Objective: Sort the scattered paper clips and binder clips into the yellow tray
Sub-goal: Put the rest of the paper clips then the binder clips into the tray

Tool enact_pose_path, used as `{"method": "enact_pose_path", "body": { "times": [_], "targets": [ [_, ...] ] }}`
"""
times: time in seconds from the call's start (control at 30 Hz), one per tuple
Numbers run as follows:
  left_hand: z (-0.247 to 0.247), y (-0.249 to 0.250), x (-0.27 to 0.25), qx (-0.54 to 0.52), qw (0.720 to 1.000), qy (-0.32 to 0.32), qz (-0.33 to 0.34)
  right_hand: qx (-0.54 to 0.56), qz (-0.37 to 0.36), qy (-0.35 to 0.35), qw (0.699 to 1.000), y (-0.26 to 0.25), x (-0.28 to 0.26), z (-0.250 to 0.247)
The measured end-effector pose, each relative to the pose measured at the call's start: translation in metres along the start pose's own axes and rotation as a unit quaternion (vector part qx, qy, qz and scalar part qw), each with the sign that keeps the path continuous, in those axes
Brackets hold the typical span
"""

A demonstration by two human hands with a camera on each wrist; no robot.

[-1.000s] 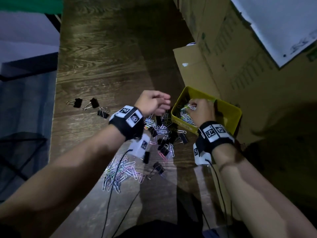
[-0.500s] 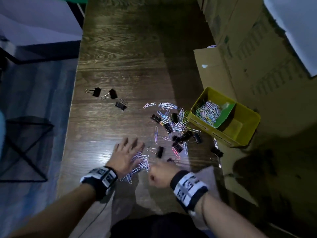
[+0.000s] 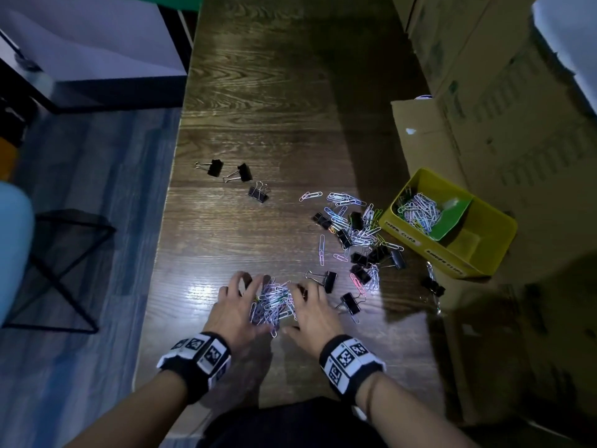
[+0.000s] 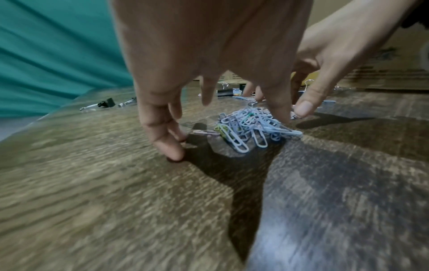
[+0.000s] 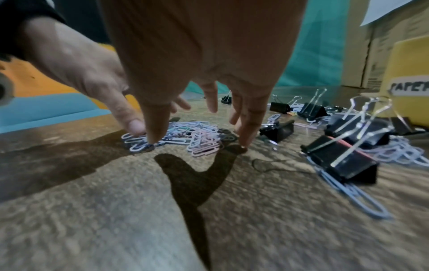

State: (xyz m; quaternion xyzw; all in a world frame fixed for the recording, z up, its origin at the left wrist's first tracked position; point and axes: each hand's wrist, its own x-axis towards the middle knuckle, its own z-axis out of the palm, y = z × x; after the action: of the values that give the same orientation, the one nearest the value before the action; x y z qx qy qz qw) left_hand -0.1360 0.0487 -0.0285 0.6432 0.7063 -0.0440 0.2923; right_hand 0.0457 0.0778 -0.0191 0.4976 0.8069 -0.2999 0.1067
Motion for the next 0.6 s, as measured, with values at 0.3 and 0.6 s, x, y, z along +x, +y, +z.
{"method": "enact_pose_path", "body": {
  "times": [0.3,0.6],
  "targets": [
    [0.014,0.02,0.016,-0.028,0.996,-0.006,0.084,0.024,0.018,-0.006,1.0,-0.009,0.014,0.004],
    [-0.012,0.005,0.027,-0.159,0.987,0.004,0.038,0.113,0.092,0.017,0.989,0.004,0.018,-0.003]
  ]
}}
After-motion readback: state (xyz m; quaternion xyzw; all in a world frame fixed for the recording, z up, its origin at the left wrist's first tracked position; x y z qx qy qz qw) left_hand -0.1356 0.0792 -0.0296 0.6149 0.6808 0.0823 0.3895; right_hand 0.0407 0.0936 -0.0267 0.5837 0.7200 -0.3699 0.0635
